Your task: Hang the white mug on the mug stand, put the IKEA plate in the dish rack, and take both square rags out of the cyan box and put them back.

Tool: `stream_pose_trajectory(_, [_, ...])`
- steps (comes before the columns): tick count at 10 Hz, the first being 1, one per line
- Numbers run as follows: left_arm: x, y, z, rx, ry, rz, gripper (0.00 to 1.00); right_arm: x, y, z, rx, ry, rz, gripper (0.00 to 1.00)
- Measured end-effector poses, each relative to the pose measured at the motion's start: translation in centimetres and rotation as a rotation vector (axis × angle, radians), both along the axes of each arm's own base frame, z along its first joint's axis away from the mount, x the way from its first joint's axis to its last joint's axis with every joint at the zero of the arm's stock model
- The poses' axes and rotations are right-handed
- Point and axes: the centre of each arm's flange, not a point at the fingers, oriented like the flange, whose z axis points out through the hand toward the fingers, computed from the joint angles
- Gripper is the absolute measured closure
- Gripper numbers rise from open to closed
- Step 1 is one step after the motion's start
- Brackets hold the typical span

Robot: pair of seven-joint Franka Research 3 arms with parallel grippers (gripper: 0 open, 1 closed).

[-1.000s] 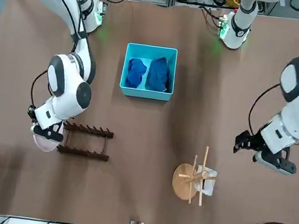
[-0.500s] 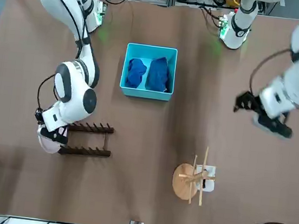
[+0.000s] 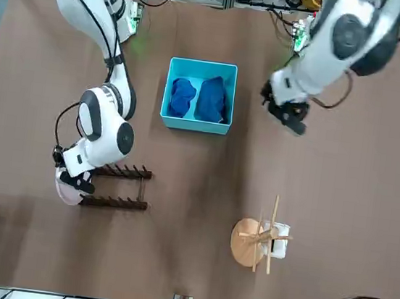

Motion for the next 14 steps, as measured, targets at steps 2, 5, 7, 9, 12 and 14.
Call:
stream_pose_trajectory(2, [-3.9, -4.7, -5.6, -0.010, 0.011, -0.027, 0.00, -0.1, 0.4, -1.1, -0.008, -0.001, -0.003, 0.96])
stream_pose_trajectory(5, [-8.1, -10.1, -9.9, -0.027, 0.040, -0.051, 0.00, -0.2, 0.2, -2.1, -0.015, 0.010, -0.005, 0.70])
stream_pose_trajectory(7, [-10.1, -12.2, -13.8, 0.044, 0.031, -0.057, 0.00, 0.0, -0.3, -2.2, -0.021, 0.012, -0.012, 0.39])
stream_pose_trajectory(9, [-11.7, -13.8, -17.5, 0.072, 0.045, -0.051, 0.00, 0.1, -0.3, -2.0, -0.019, 0.007, -0.013, 0.08])
stream_pose_trajectory(12, [-13.1, -14.8, -19.9, 0.125, 0.020, -0.044, 0.01, 1.2, 0.3, 0.0, 0.011, -0.039, -0.015, 0.01])
stream_pose_trajectory(14, [-12.8, -15.3, -20.9, 0.085, 0.011, -0.015, 0.04, 1.9, 1.2, 2.2, 0.116, -0.070, -0.068, 0.01])
